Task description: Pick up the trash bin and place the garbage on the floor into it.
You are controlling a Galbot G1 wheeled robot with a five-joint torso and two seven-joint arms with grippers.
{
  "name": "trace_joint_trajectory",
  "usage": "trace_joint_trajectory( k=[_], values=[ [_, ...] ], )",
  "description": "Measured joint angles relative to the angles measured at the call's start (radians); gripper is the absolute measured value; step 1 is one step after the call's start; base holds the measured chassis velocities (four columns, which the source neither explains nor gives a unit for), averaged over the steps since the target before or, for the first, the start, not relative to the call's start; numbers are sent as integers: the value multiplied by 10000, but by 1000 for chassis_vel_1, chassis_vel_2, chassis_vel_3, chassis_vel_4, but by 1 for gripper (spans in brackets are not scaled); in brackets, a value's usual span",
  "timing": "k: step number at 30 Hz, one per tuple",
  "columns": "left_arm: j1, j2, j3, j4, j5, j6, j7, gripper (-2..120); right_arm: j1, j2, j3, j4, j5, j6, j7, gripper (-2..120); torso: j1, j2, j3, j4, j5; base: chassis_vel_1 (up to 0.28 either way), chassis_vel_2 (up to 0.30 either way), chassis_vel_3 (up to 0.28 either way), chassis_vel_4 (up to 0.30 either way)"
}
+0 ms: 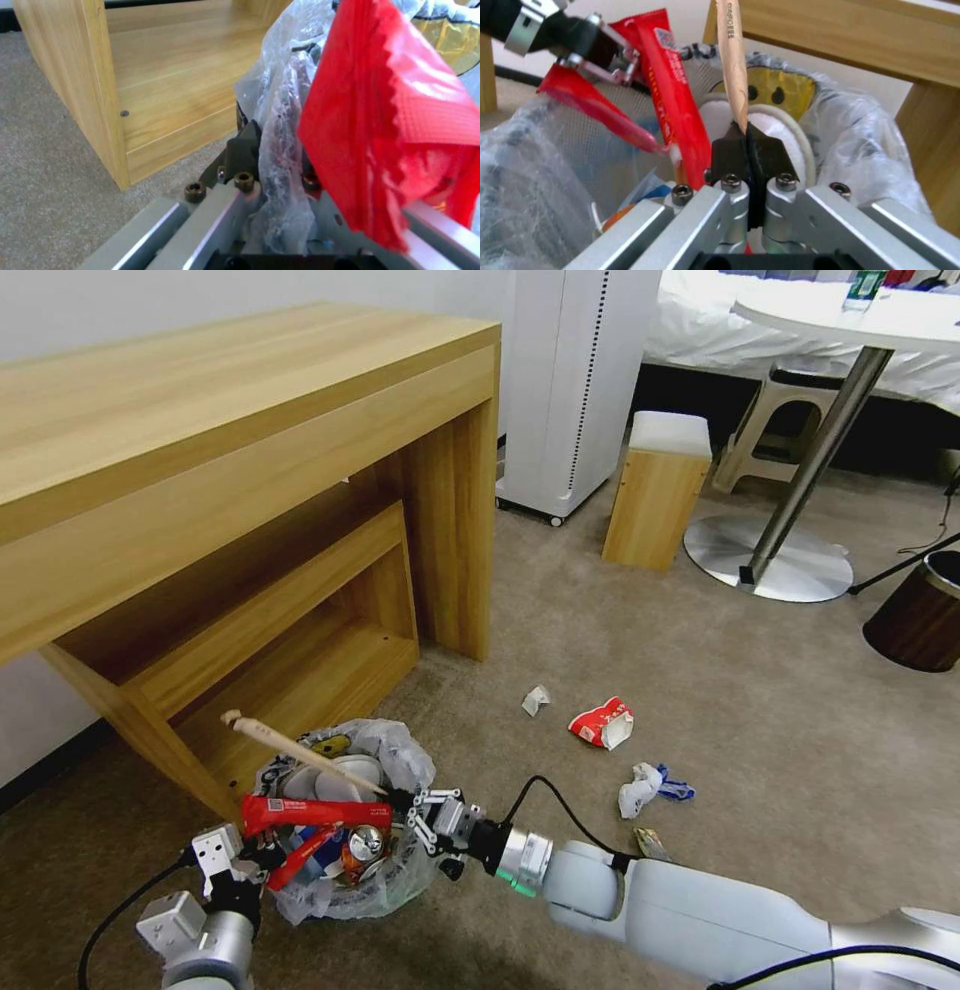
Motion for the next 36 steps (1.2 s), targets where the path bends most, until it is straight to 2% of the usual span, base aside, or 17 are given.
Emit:
trace_joint_trajectory(
  k=[6,7,8,12,14,16,18,19,21,23,28,32,34,36],
  values=[
    [-43,-24,9,3,21,0,3,1,12,41,-69,-129,-149,-119,29,2,-1,0,0,0,0,0,0,0,0],
    [-46,-38,20,12,34,-1,5,1,12,45,-88,-183,-171,-133,34,6,0,0,-1,0,-1,0,0,0,0],
    [-44,-56,42,21,43,-3,11,1,7,80,-102,-269,-235,-156,81,14,0,0,-1,0,-1,0,0,0,0],
    [-41,-67,53,24,49,-6,20,1,-3,133,-116,-369,-306,-168,108,22,0,0,0,0,0,0,0,0,0],
    [-27,-73,58,21,57,-6,24,1,-6,260,-122,-543,-395,-185,157,36,0,0,0,0,0,0,0,0,0],
    [-26,-73,58,20,57,-6,24,1,-4,276,-122,-560,-398,-185,161,36,0,0,-1,0,0,0,0,0,0],
    [-25,-79,60,17,58,-6,25,1,10,339,-121,-629,-405,-187,174,47,0,0,0,0,0,0,0,0,0],
    [-25,-79,60,17,58,-6,25,1,10,339,-121,-629,-405,-187,174,47,0,0,0,0,0,0,0,0,0],
    [-30,-92,64,16,62,-6,26,1,29,428,-114,-684,-404,-179,190,59,0,0,0,0,0,0,0,0,0],
    [-41,-98,65,27,68,-11,29,1,28,435,-54,-635,-356,-179,203,64,0,0,0,0,0,0,0,0,0],
    [-62,-101,67,67,69,-13,38,1,-18,418,148,-480,-251,-194,278,66,0,0,-1,0,0,0,0,0,0],
    [-129,-97,69,177,85,-13,39,1,-320,242,860,267,343,-400,470,68,0,0,-1,0,0,0,0,0,0],
    [-210,-67,67,272,89,-9,39,1,-630,112,1592,1027,827,-609,679,70,0,0,-1,0,0,0,0,0,0],
    [-224,-58,64,288,90,-6,38,1,-697,88,1749,1199,941,-670,742,70,0,0,-1,0,0,0,0,0,0]
  ],
)
